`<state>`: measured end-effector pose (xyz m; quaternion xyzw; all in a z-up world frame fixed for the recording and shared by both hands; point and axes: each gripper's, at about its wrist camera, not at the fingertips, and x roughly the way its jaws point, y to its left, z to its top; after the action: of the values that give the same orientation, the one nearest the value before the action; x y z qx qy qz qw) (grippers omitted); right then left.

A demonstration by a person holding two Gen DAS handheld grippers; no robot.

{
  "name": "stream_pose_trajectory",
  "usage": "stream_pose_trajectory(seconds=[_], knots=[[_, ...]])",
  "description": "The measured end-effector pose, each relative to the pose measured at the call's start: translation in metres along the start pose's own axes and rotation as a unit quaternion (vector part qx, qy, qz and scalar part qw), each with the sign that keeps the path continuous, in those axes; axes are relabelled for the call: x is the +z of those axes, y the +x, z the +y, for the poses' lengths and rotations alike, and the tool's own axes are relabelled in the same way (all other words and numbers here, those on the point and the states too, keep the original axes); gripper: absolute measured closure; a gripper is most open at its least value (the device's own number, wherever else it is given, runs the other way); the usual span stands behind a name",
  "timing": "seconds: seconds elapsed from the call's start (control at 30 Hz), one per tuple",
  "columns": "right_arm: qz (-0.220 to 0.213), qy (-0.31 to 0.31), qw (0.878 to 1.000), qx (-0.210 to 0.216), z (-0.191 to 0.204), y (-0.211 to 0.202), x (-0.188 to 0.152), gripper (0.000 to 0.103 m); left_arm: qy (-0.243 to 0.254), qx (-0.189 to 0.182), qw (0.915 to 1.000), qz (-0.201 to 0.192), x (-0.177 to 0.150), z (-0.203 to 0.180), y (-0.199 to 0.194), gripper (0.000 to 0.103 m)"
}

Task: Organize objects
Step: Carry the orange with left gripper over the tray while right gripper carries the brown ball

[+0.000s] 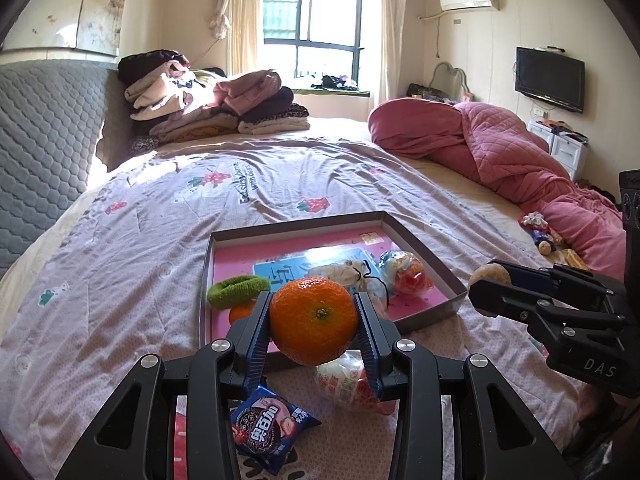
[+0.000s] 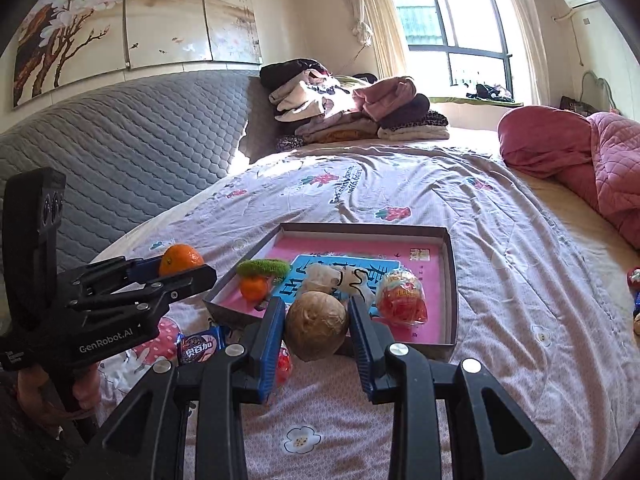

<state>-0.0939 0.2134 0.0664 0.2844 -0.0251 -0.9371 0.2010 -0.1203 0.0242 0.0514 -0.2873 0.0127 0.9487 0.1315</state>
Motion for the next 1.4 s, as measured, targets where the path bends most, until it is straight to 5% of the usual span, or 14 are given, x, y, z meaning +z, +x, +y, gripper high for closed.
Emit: stream_pose_trajectory(seconds=[0.73, 1.4], knots=[[-0.066, -0.043, 0.997, -0.014, 0.003, -0.008, 0.058, 0.070, -0.001, 0.017, 0.9991, -0.040, 0.032, 0.017, -0.007, 0.062], [-0.083, -0.066, 0.994, -0.011, 0.001, 0.015, 0.072, 0.070, -0.023, 0.052, 0.9974, -0.044, 0.052, 0.058, 0.017, 0.062]])
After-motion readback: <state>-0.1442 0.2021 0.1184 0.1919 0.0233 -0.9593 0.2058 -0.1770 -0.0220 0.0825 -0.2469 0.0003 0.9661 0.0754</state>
